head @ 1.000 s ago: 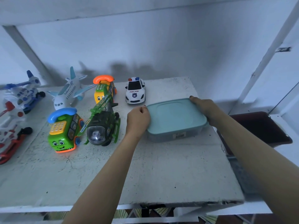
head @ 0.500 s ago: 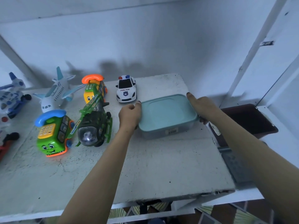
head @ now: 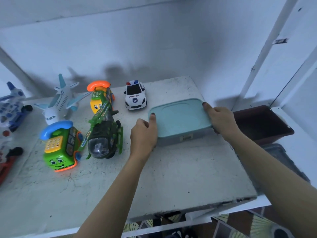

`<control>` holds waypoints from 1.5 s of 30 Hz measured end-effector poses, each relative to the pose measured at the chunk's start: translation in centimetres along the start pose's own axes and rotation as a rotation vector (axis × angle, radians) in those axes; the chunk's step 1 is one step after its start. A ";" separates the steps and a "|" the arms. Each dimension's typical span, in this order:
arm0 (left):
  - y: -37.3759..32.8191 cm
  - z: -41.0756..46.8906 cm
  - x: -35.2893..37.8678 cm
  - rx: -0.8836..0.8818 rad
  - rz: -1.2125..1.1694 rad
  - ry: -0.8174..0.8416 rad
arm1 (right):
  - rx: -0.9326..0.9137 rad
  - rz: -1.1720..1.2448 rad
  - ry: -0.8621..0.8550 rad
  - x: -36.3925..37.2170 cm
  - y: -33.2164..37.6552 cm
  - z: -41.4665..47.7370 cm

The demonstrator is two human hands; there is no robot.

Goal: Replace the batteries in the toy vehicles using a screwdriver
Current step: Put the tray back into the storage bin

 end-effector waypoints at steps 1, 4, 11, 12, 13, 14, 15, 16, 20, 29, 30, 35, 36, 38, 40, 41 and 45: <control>0.1 -0.4 0.2 0.018 0.016 0.000 | 0.002 0.006 -0.020 0.0 -0.1 -0.1; -0.1 -1.2 0.5 0.065 -0.038 -0.015 | 0.024 0.036 -0.037 0.0 -0.2 -0.2; 0.0 -0.8 0.9 0.066 -0.136 0.013 | 0.073 0.074 0.000 0.2 -0.7 0.0; -0.1 -0.7 1.0 0.070 -0.131 0.017 | 0.068 0.069 0.003 0.1 -0.8 0.1; -0.4 -0.5 1.0 0.080 -0.132 0.022 | 0.061 0.066 0.001 0.0 -0.9 0.2; -0.7 -0.4 1.1 0.095 -0.135 0.031 | 0.055 0.065 -0.006 -0.2 -1.1 0.3; -1.2 -0.3 1.2 0.117 -0.137 0.040 | 0.049 0.059 -0.015 -0.5 -1.2 0.4; -1.9 -0.3 1.3 0.144 -0.140 0.045 | 0.038 0.043 -0.025 -0.9 -1.3 0.5; -5.2 -0.4 3.1 0.208 -0.175 0.101 | -0.059 -0.077 -0.085 -3.7 -1.0 1.3; -13.1 -1.8 12.8 0.250 -0.074 0.167 | -0.198 -0.302 -0.273 -15.1 -5.2 5.7; -14.0 -2.2 14.4 0.251 -0.054 0.165 | -0.186 -0.322 -0.255 -16.2 -6.2 6.5; -17.5 -2.5 24.2 0.175 0.022 0.185 | -0.061 -0.262 -0.173 -22.0 -12.8 9.8; -17.7 -2.2 26.4 0.109 -0.014 0.216 | -0.030 -0.240 -0.161 -23.0 -14.3 10.4; -17.4 -1.6 31.1 -0.044 -0.074 0.296 | 0.016 -0.216 -0.132 -24.6 -17.3 11.7; -16.6 -1.1 35.6 -0.159 -0.097 0.347 | 0.048 -0.204 -0.101 -25.7 -20.6 13.0; -16.0 -0.9 37.8 -0.196 -0.103 0.358 | 0.068 -0.201 -0.082 -26.1 -22.3 13.7; -12.9 -0.3 45.1 -0.334 -0.100 0.391 | 0.156 -0.173 0.013 -26.3 -29.1 15.7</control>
Point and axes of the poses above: each hand's wrist, its own z-axis towards the middle knuckle, its own x-axis out of the palm, y = z × x, the point moved 7 cm from there along z, towards the middle knuckle, and after that the axes turned 15 degrees about -x, right-handed, at the moved point
